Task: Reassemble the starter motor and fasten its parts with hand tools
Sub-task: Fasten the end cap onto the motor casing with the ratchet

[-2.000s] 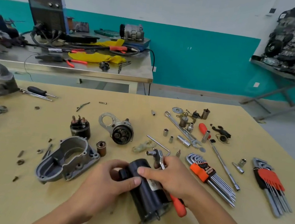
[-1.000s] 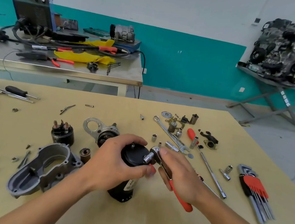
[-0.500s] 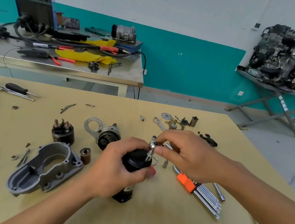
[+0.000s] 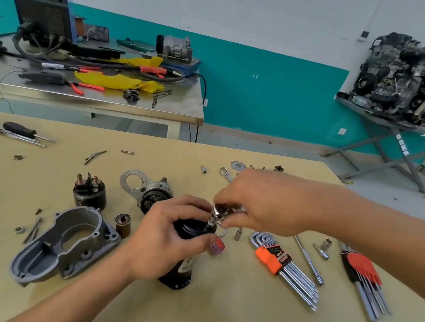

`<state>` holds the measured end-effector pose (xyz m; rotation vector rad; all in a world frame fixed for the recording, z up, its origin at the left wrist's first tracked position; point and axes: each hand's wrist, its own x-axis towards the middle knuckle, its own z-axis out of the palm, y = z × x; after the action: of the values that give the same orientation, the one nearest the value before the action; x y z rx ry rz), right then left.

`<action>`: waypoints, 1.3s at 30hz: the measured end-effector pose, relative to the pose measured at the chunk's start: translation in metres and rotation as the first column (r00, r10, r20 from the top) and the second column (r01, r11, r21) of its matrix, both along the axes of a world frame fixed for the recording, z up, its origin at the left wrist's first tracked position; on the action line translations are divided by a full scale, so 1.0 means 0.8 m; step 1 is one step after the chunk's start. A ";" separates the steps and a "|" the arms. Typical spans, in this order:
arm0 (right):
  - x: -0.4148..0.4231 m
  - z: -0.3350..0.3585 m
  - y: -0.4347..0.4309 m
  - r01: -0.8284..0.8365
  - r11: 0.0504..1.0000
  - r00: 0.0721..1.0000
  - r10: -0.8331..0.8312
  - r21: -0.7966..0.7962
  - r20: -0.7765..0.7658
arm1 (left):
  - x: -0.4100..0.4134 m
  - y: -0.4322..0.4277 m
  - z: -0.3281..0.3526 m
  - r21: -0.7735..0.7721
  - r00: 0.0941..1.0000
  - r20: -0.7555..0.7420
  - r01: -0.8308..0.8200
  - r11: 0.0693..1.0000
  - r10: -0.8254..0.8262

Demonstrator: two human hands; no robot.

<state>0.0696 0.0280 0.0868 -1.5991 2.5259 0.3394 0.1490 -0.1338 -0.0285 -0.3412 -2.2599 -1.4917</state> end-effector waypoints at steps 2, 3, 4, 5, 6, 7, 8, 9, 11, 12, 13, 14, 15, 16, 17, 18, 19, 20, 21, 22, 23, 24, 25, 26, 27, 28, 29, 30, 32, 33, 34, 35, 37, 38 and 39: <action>0.001 0.007 -0.006 -0.184 0.969 0.957 0.215 0.166 -0.195 | -0.001 -0.002 -0.001 0.000 1.000 0.012 0.007 1.000 -0.007; 0.001 0.007 -0.009 -0.253 0.946 0.923 0.299 0.202 -0.244 | -0.001 -0.003 -0.002 -0.005 1.000 0.014 0.013 1.000 -0.012; 0.001 0.006 -0.011 -0.290 0.930 0.898 0.347 0.228 -0.272 | -0.001 -0.002 -0.002 -0.004 1.000 0.017 0.021 1.000 -0.021; 0.002 0.006 -0.012 -0.281 0.935 0.903 0.334 0.218 -0.269 | 0.000 -0.001 -0.003 0.004 0.999 0.016 0.030 1.000 -0.030; 0.002 0.005 -0.013 -0.224 0.956 0.938 0.264 0.188 -0.225 | 0.001 0.001 -0.004 0.008 0.999 0.010 0.035 0.999 -0.035; 0.000 0.004 -0.015 -0.118 0.981 0.983 0.137 0.152 -0.125 | 0.002 0.002 -0.004 0.006 0.999 0.002 0.036 0.999 -0.036; -0.002 0.003 -0.016 -0.014 0.993 1.000 0.016 0.117 -0.012 | 0.002 0.003 -0.003 0.000 0.999 -0.004 0.037 0.999 -0.037; -0.003 0.002 -0.017 0.073 0.994 0.994 -0.080 0.085 0.081 | 0.003 0.003 -0.003 -0.003 0.999 -0.007 0.039 0.999 -0.039; -0.002 -0.003 -0.019 0.177 0.983 0.970 -0.182 0.045 0.162 | 0.003 0.003 -0.004 -0.003 0.999 -0.003 0.049 0.999 -0.050; -0.001 -0.004 -0.019 0.165 0.986 0.975 -0.168 0.033 0.147 | 0.003 0.002 -0.003 0.000 0.998 0.000 0.056 0.998 -0.056; -0.001 -0.003 -0.018 0.112 0.993 0.988 -0.115 0.037 0.101 | 0.003 0.002 -0.003 0.007 0.998 0.002 0.064 0.998 -0.064; -0.001 -0.001 -0.016 0.034 0.998 0.999 -0.036 0.059 0.038 | 0.003 0.002 -0.003 0.017 0.997 0.005 0.073 0.997 -0.073; -0.001 0.002 -0.016 -0.054 0.993 0.998 0.058 0.108 -0.036 | 0.003 0.002 -0.003 0.026 0.997 0.011 0.079 0.997 -0.079; -0.001 0.005 -0.014 -0.137 0.978 0.983 0.154 0.160 -0.098 | 0.002 0.000 -0.002 0.030 0.996 0.021 0.083 0.996 -0.083; -0.003 0.007 -0.013 -0.196 0.964 0.967 0.220 0.181 -0.125 | 0.001 -0.001 -0.001 0.029 0.995 0.035 0.092 0.995 -0.093; -0.005 0.007 -0.011 -0.223 0.963 0.964 0.241 0.154 -0.114 | 0.000 -0.004 -0.001 0.024 0.993 0.048 0.107 0.994 -0.108; -0.006 0.005 -0.010 -0.201 0.976 0.976 0.207 0.085 -0.066 | 0.000 -0.006 -0.001 0.016 0.991 0.053 0.122 0.992 -0.123; -0.004 0.003 -0.009 -0.124 0.992 0.992 0.124 0.000 0.037 | -0.001 -0.008 -0.002 0.003 0.991 0.048 0.127 0.992 -0.127; -0.003 0.001 -0.009 0.003 0.999 0.984 0.007 -0.054 0.177 | -0.002 -0.009 -0.002 -0.014 0.992 0.039 0.124 0.992 -0.123; -0.002 -0.003 -0.009 0.154 0.985 0.941 -0.124 -0.072 0.315 | -0.002 -0.009 -0.003 -0.031 0.992 0.029 0.120 0.992 -0.120; -0.001 -0.007 -0.008 0.284 0.957 0.882 -0.238 -0.054 0.406 | -0.003 -0.009 -0.004 -0.044 0.992 0.017 0.123 0.991 -0.123; 0.000 -0.009 -0.007 0.346 0.937 0.849 -0.296 -0.036 0.438 | -0.003 -0.009 -0.005 -0.050 0.991 0.003 0.133 0.990 -0.133; 0.001 -0.009 -0.007 0.324 0.945 0.865 -0.282 -0.033 0.415 | -0.003 -0.009 -0.006 -0.050 0.989 -0.006 0.148 0.988 -0.149; 0.002 -0.008 -0.008 0.234 0.972 0.918 -0.210 -0.032 0.337 | -0.003 -0.009 -0.005 -0.040 0.986 -0.004 0.164 0.986 -0.164; 0.002 -0.005 -0.008 0.112 0.994 0.969 -0.107 -0.013 0.225 | -0.003 -0.009 -0.004 -0.021 0.984 0.005 0.177 0.984 -0.177; 0.003 -0.001 -0.008 -0.014 0.999 0.995 0.010 0.045 0.095 | -0.003 -0.009 -0.002 -0.001 0.982 0.015 0.186 0.983 -0.186; 0.004 0.003 -0.009 -0.129 0.982 0.990 0.135 0.135 -0.036 | -0.003 -0.010 -0.002 0.013 0.981 0.025 0.192 0.981 -0.192; 0.005 0.006 -0.010 -0.215 0.951 0.959 0.249 0.222 -0.138 | -0.003 -0.011 -0.001 0.016 0.980 0.032 0.194 0.981 -0.194; 0.004 0.005 -0.012 -0.283 0.926 0.921 0.335 0.250 -0.199 | -0.003 -0.012 -0.002 0.004 0.980 0.033 0.198 0.980 -0.198; 0.006 0.004 -0.013 -0.232 0.957 0.955 0.258 0.177 -0.144 | -0.003 -0.011 -0.004 -0.003 0.979 0.026 0.200 0.980 -0.200; 0.007 0.003 -0.013 -0.123 0.987 0.991 0.127 0.100 -0.035 | -0.003 -0.010 -0.005 -0.010 0.980 0.015 0.197 0.980 -0.197; 0.007 0.001 -0.013 0.019 0.999 0.993 -0.023 0.041 0.114 | -0.002 -0.009 -0.006 -0.017 0.982 0.006 0.189 0.982 -0.189; 0.009 -0.002 -0.010 0.322 0.946 0.863 -0.303 0.023 0.403 | -0.003 -0.009 -0.007 -0.029 0.984 -0.014 0.175 0.984 -0.176; 0.011 -0.004 -0.010 0.394 0.919 0.812 -0.361 0.026 0.460 | -0.003 -0.010 -0.007 -0.030 0.984 -0.020 0.175 0.984 -0.176; 0.012 -0.005 -0.010 0.369 0.929 0.839 -0.337 0.009 0.427 | -0.004 -0.011 -0.008 -0.025 0.984 -0.021 0.177 0.984 -0.177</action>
<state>0.0794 0.0199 0.0828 -1.0383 2.4297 -0.1349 0.1456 -0.1422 -0.0346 -0.5770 -2.2807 -1.5402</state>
